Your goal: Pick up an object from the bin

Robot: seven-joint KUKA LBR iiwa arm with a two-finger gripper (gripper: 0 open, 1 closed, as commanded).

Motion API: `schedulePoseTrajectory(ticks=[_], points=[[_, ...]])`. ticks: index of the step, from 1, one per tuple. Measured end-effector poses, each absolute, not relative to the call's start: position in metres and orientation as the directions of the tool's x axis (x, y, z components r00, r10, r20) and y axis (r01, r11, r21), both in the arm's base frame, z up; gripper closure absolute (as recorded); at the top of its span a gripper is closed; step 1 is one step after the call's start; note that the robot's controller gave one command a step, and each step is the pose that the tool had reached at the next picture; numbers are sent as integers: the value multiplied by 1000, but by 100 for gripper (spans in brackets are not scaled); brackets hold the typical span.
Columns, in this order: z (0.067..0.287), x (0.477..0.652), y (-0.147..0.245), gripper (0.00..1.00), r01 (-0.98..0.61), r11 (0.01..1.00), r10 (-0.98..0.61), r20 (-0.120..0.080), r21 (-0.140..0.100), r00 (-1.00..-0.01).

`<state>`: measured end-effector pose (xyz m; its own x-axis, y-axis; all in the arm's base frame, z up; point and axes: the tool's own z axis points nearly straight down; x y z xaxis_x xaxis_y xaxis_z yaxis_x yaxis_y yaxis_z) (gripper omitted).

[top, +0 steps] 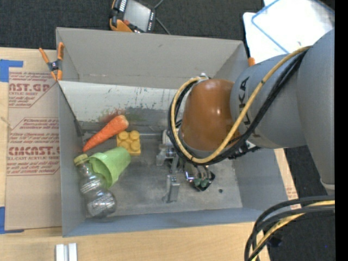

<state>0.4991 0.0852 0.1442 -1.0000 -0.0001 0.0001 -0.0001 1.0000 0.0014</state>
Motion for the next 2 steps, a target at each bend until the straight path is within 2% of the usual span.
schedulePoseTrajectory(ticks=[1, 2], points=[[144, 499, 85, 0, 0, 1000, 0, 0, 1, -1000], [88, 556, 175, 0, -127, 992, -127, -2, 0, -992]])
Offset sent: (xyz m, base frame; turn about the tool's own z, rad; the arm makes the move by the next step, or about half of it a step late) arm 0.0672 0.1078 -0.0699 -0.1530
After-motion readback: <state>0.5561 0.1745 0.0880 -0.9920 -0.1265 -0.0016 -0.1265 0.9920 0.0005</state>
